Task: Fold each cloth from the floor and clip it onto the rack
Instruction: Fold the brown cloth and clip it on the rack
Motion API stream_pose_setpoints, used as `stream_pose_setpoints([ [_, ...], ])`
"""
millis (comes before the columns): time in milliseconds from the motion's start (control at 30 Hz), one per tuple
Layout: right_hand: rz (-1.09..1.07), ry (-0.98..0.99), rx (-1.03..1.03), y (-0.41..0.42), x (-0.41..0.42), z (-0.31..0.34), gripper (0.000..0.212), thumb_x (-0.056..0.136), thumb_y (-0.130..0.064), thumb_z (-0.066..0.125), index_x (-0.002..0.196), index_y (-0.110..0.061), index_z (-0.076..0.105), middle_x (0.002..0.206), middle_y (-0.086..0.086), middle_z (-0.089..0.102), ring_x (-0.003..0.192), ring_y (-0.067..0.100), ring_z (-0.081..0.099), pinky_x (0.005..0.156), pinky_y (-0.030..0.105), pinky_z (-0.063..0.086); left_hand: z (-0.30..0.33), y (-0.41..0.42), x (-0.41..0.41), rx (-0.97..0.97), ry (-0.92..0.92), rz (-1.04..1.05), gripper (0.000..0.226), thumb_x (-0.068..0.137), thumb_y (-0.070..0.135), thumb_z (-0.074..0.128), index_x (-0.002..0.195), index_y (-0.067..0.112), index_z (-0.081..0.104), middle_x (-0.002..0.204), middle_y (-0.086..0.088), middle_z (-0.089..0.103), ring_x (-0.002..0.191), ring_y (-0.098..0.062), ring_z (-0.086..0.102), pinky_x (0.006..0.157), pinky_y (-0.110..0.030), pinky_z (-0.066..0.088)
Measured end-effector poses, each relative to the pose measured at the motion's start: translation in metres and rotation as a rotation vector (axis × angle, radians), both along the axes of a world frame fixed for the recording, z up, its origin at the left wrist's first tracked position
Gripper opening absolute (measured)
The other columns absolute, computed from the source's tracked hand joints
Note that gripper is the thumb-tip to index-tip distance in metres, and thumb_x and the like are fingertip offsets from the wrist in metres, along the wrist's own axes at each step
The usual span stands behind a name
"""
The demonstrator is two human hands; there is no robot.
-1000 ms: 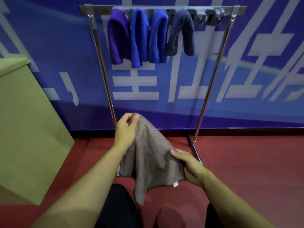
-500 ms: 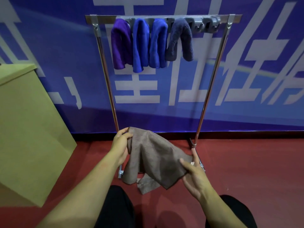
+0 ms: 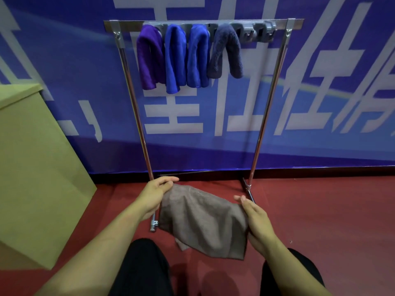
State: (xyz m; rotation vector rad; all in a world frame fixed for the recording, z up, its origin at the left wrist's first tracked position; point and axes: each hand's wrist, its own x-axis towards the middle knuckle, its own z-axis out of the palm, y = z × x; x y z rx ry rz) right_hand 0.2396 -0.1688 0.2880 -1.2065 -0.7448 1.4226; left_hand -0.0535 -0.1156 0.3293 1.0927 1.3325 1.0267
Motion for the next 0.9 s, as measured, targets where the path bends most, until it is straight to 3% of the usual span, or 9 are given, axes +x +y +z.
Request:
stream_pose_setpoints([
  [67, 0.088, 0.188, 0.011, 0.000, 0.006, 0.003, 0.027, 0.092, -0.011, 0.065, 0.119, -0.011, 0.069, 0.110, 0.020, 0.074, 0.099, 0.028, 0.072, 0.083, 0.037, 0.061, 0.002, -0.007, 0.002, -0.085, -0.133, -0.100, 0.033, 0.097, -0.005, 0.055, 0.122, 0.012, 0.067, 0.118, -0.021, 0.071, 0.107, -0.024, 0.069, 0.094, -0.033, 0.055],
  [167, 0.181, 0.133, 0.047, 0.006, 0.017, -0.007, 0.062, 0.075, 0.009, 0.073, 0.131, -0.016, 0.061, 0.120, 0.018, 0.071, 0.111, 0.032, 0.068, 0.088, 0.036, 0.059, -0.002, -0.012, 0.002, -0.059, -0.134, -0.121, 0.047, 0.092, -0.015, 0.056, 0.131, 0.011, 0.060, 0.118, -0.023, 0.070, 0.111, -0.028, 0.066, 0.103, -0.041, 0.050],
  [333, 0.152, -0.544, 0.143, 0.017, 0.023, -0.009, 0.036, 0.086, -0.007, 0.075, 0.122, -0.010, 0.071, 0.114, 0.001, 0.075, 0.102, 0.003, 0.070, 0.096, 0.025, 0.055, -0.012, -0.010, -0.001, -0.009, -0.051, -0.056, 0.029, 0.095, -0.006, 0.058, 0.114, 0.012, 0.071, 0.108, -0.023, 0.074, 0.104, -0.033, 0.071, 0.082, -0.026, 0.060],
  [467, 0.145, -0.673, 0.185, 0.023, 0.025, 0.002, 0.020, 0.090, -0.011, 0.073, 0.110, -0.011, 0.076, 0.102, -0.005, 0.074, 0.081, -0.018, 0.065, 0.074, 0.003, 0.048, -0.018, -0.014, -0.006, 0.060, 0.158, -0.025, 0.016, 0.096, 0.012, 0.065, 0.105, 0.018, 0.077, 0.096, -0.011, 0.079, 0.097, -0.023, 0.073, 0.077, -0.021, 0.056],
  [567, 0.051, -0.658, 0.202, 0.028, 0.030, 0.006, 0.011, 0.089, -0.018, 0.075, 0.099, -0.016, 0.079, 0.094, -0.012, 0.075, 0.083, -0.008, 0.067, 0.074, 0.004, 0.048, -0.021, -0.014, -0.011, 0.110, 0.231, 0.056, 0.014, 0.095, 0.025, 0.067, 0.101, 0.027, 0.079, 0.097, 0.004, 0.079, 0.098, -0.011, 0.072, 0.089, -0.027, 0.054],
  [667, -0.047, -0.567, 0.163, 0.031, 0.033, 0.010, 0.010, 0.088, -0.025, 0.076, 0.090, -0.017, 0.081, 0.085, -0.009, 0.078, 0.080, -0.001, 0.068, 0.075, 0.018, 0.053, -0.021, -0.015, -0.012, 0.042, 0.150, 0.100, 0.012, 0.094, 0.025, 0.068, 0.101, 0.025, 0.079, 0.103, 0.003, 0.078, 0.098, -0.011, 0.071, 0.086, -0.028, 0.054],
  [733, -0.058, -0.487, 0.117, 0.033, 0.035, 0.011, 0.011, 0.088, -0.027, 0.075, 0.091, -0.018, 0.081, 0.087, -0.008, 0.079, 0.079, 0.002, 0.069, 0.071, 0.025, 0.052, -0.021, -0.015, -0.013, -0.036, 0.016, 0.066, 0.015, 0.089, 0.015, 0.073, 0.102, 0.021, 0.079, 0.107, -0.004, 0.077, 0.105, -0.020, 0.071, 0.094, -0.035, 0.053],
  [800, 0.020, -0.332, 0.087, 0.034, 0.038, 0.015, 0.012, 0.091, -0.019, 0.072, 0.100, -0.016, 0.080, 0.097, -0.002, 0.079, 0.084, 0.006, 0.070, 0.072, 0.025, 0.053, -0.020, -0.015, -0.014, -0.038, -0.063, 0.040, 0.022, 0.084, 0.002, 0.075, 0.102, 0.015, 0.078, 0.106, -0.015, 0.077, 0.106, -0.027, 0.071, 0.097, -0.036, 0.053],
  [900, 0.147, -0.254, 0.118, 0.034, 0.046, 0.020, 0.027, 0.088, 0.000, 0.070, 0.111, -0.014, 0.075, 0.101, 0.009, 0.077, 0.087, 0.014, 0.072, 0.073, 0.024, 0.057, -0.019, -0.012, -0.014, 0.045, 0.031, 0.118, 0.025, 0.081, 0.004, 0.079, 0.103, 0.015, 0.078, 0.100, -0.011, 0.078, 0.103, -0.025, 0.073, 0.096, -0.036, 0.054],
])
